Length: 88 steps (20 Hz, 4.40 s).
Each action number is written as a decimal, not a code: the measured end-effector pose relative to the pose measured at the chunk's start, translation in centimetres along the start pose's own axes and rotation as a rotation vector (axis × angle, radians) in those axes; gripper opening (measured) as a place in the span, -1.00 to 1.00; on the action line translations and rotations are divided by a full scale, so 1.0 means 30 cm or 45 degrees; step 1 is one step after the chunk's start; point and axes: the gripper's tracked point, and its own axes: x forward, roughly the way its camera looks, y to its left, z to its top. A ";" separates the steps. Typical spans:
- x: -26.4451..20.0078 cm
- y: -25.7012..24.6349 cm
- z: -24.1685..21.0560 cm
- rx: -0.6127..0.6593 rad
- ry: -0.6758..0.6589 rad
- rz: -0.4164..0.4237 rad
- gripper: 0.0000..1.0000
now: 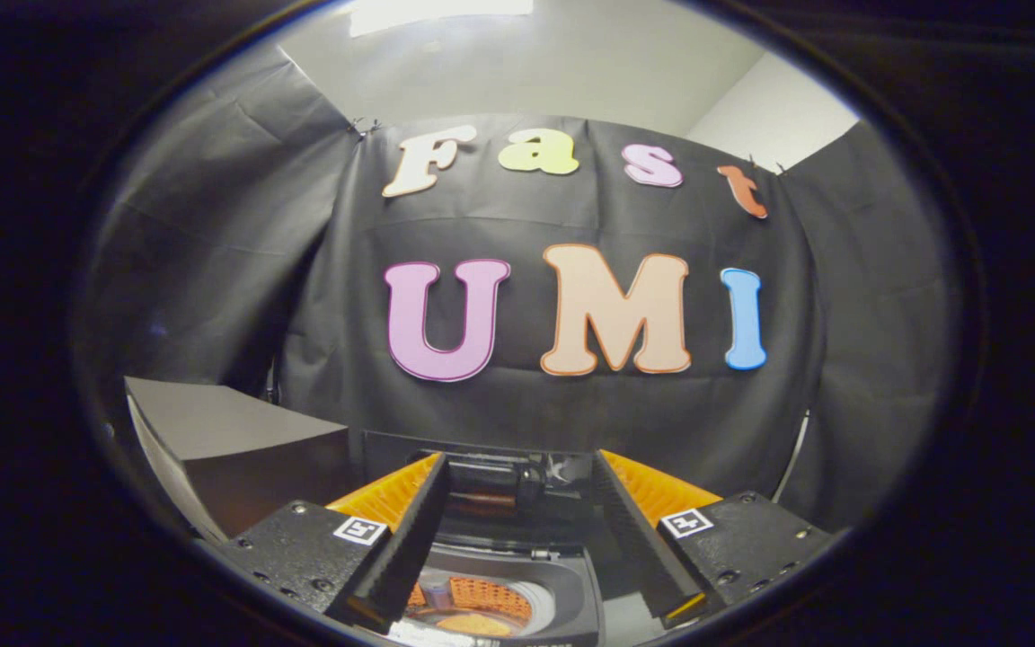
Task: Put the clothes into the washing machine and then close the washing machine lid.
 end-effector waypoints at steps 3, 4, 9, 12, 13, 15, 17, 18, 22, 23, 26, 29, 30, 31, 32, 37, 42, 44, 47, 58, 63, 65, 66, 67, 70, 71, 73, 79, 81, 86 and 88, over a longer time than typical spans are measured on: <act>0.193 0.070 0.001 0.027 0.024 0.021 0.90; 0.254 0.089 -0.009 0.036 0.036 0.023 0.90; 0.526 0.173 -0.110 0.094 0.133 0.010 0.90; 0.674 0.178 -0.173 0.123 0.188 -0.035 0.90; 0.711 0.171 -0.205 0.106 0.221 -0.052 0.90; 0.757 0.159 -0.276 0.048 0.293 -0.088 0.90; 0.781 0.164 -0.327 0.017 0.344 -0.093 0.91; 0.788 0.168 -0.352 0.006 0.371 -0.091 0.91; 0.783 0.163 -0.363 0.046 0.398 -0.091 0.93; 0.783 0.163 -0.366 0.064 0.408 -0.087 0.96; 0.750 0.169 -0.361 0.083 0.426 -0.069 0.96; 0.702 0.168 -0.356 0.085 0.436 -0.057 0.96; 0.686 0.170 -0.348 0.086 0.435 -0.050 0.96; 0.662 0.171 -0.346 0.088 0.437 -0.043 0.96; 0.638 0.172 -0.343 0.087 0.438 -0.035 0.96; 0.506 0.178 -0.346 0.088 0.480 -0.006 0.96; 0.362 0.184 -0.372 0.093 0.490 -0.001 0.96; 0.309 0.190 -0.387 0.079 0.491 0.006 0.96; 0.232 0.195 -0.413 0.044 0.507 0.019 0.96; 0.010 0.135 -0.340 0.094 0.363 0.049 0.95; -0.112 0.058 -0.382 0.120 0.331 0.039 0.95; -0.161 0.024 -0.405 0.138 0.314 0.032 0.95; -0.187 0.009 -0.414 0.143 0.305 0.029 0.95; -0.215 -0.001 -0.424 0.145 0.296 0.028 0.95; -0.305 -0.044 -0.459 0.162 0.270 0.024 0.95; -0.336 -0.059 -0.477 0.178 0.267 0.020 0.96; -0.399 -0.088 -0.517 0.211 0.263 -0.002 0.97; -0.573 -0.163 -0.574 0.266 0.178 -0.062 0.94; -0.618 -0.170 -0.596 0.274 0.152 -0.053 0.94; -0.730 -0.199 -0.629 0.241 0.026 -0.044 0.93; -0.761 -0.217 -0.692 0.238 0.057 -0.059 0.93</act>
